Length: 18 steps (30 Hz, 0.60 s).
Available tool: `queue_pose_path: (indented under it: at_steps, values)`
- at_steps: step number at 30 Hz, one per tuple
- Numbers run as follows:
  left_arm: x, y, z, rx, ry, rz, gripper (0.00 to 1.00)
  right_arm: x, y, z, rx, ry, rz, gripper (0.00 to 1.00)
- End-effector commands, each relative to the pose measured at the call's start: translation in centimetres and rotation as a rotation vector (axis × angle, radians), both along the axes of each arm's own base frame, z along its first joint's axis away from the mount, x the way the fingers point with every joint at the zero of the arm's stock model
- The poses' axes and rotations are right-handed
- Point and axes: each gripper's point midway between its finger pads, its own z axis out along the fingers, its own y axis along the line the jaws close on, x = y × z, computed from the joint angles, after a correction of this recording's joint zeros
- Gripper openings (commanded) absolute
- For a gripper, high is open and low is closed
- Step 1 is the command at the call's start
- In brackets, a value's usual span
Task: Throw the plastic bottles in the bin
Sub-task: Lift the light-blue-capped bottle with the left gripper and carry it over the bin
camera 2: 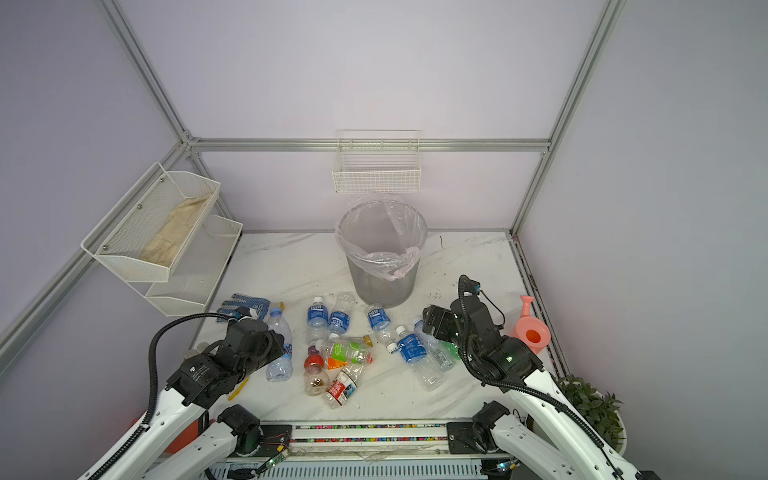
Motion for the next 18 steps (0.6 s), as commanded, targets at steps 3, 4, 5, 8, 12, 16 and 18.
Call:
queue_pose_path:
  at_steps: [3, 4, 5, 8, 12, 16, 18]
  values:
    - [1.4, -0.2, 6.2, -0.006, -0.135, -0.017, 0.25, -0.1, 0.0, -0.1, 0.022, -0.001, -0.009, 0.98]
    - [1.5, -0.2, 6.8, -0.006, -0.145, -0.02, 0.25, -0.1, 0.0, -0.1, 0.022, -0.002, -0.01, 0.97]
    - [1.7, -0.3, 7.3, -0.006, -0.152, -0.023, 0.25, -0.1, 0.0, -0.1, 0.02, 0.0, -0.01, 0.97]
    - [2.1, -0.6, 9.1, -0.01, -0.183, -0.034, 0.25, -0.1, 0.0, -0.2, 0.02, 0.001, -0.009, 0.97]
    - [2.5, -0.9, 11.7, -0.024, -0.236, -0.052, 0.24, -0.1, 0.0, -0.2, 0.022, 0.0, -0.008, 0.97]
    - [2.6, -1.1, 13.9, -0.031, -0.28, -0.068, 0.25, -0.1, 0.1, -0.3, 0.027, 0.001, -0.005, 0.97]
    - [2.7, -1.2, 14.9, -0.032, -0.3, -0.075, 0.24, -0.1, 0.2, -0.5, 0.027, 0.003, -0.003, 0.97]
